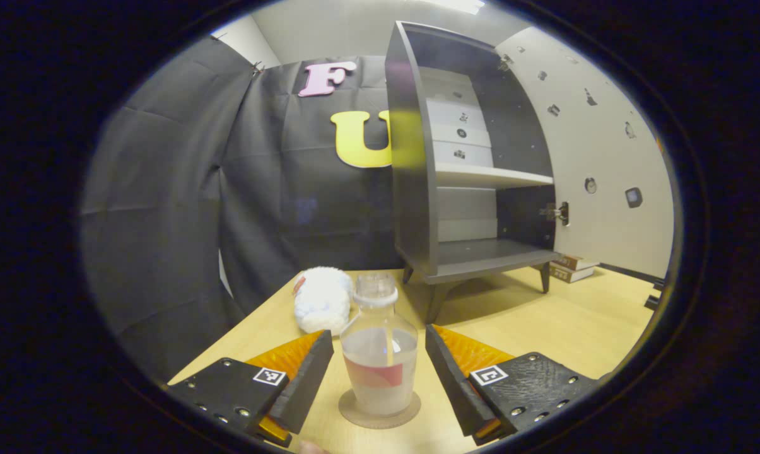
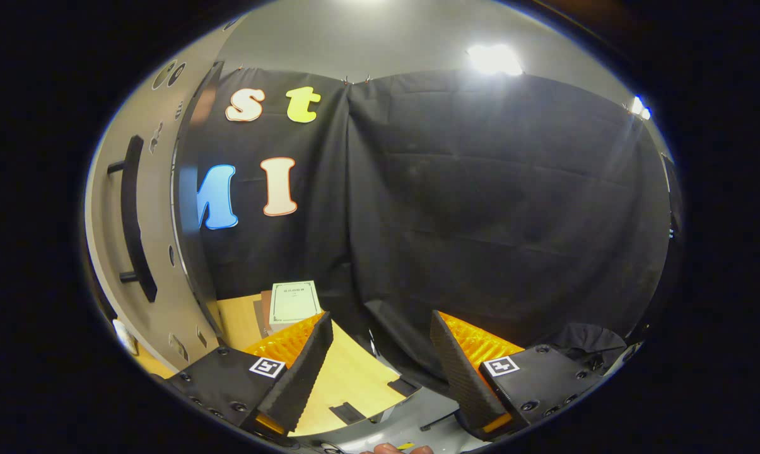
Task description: Open the cabinet door with the right hand, grasp the bottle in the cabinet with the left hand and place it on the coaster, then close the cabinet door with the right hand.
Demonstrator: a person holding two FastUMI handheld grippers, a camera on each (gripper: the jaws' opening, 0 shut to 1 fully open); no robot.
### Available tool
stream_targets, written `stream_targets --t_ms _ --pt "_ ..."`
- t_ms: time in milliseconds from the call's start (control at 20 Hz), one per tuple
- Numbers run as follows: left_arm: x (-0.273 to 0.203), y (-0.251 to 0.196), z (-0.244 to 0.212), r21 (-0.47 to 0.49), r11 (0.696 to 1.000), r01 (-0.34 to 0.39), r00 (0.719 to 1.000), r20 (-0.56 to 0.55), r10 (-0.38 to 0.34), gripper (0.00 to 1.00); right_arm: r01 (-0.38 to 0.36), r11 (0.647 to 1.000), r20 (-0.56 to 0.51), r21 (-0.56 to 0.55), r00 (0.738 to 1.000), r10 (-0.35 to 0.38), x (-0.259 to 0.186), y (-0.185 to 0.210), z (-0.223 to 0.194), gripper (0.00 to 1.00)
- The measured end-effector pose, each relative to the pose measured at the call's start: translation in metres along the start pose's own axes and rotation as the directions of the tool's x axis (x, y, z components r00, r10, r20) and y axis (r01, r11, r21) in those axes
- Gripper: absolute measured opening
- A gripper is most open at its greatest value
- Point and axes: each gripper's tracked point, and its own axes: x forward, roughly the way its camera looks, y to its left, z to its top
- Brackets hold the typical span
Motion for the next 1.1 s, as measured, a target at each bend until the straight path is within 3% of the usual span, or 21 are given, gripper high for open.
stream_targets --t_ms 100,250,350,400,550,650,800,850,900,1100 --pt "-0.018 -0.002 0.030 0.032 0.999 0.013 0.999 0.037 -0.014 0.89 -0.002 1.000 -0.010 0.009 1.000 0.002 -0.003 -0.002 -0.012 0.98" --pt "-0.048 -0.007 0.075 0.064 0.998 0.010 0.997 0.079 -0.015 0.90 -0.005 0.998 -0.015 0.067 1.000 0.006 0.002 -0.003 -0.020 0.94" --pt "-0.067 -0.013 0.099 0.051 0.999 0.000 0.997 0.079 -0.004 0.90 -0.017 1.000 0.012 0.020 1.000 0.016 0.011 0.000 -0.018 0.94" --pt "-0.075 -0.016 0.107 0.042 0.999 -0.011 0.998 0.065 0.008 0.90 -0.039 0.999 0.025 0.006 0.999 0.039 0.015 0.006 -0.014 0.99" --pt "-0.094 -0.026 0.139 0.026 0.997 -0.067 0.997 0.037 0.066 0.88 -0.116 0.993 0.080 0.002 0.990 0.115 0.024 0.017 0.015 0.94" --pt "-0.100 -0.039 0.164 -0.002 0.995 -0.104 0.994 0.035 0.104 0.89 -0.167 0.986 0.137 0.006 0.977 0.165 0.025 0.023 0.039 0.94" --pt "-0.097 -0.069 0.199 -0.051 0.994 -0.096 0.995 0.023 0.097 0.90 -0.239 0.971 0.192 0.016 0.954 0.232 0.027 0.031 0.068 0.99" --pt "-0.095 -0.078 0.213 -0.053 0.994 -0.092 0.995 0.022 0.093 0.89 -0.269 0.963 0.205 0.023 0.944 0.259 0.025 0.035 0.077 0.94" --pt "-0.094 -0.085 0.228 -0.051 0.995 -0.086 0.995 0.036 0.088 0.89 -0.293 0.956 0.222 0.025 0.934 0.281 0.024 0.037 0.085 0.98" --pt "-0.091 -0.105 0.274 -0.036 0.996 -0.085 0.995 0.050 0.087 0.90 -0.400 0.915 0.256 0.050 0.891 0.376 0.019 0.056 0.110 0.98"
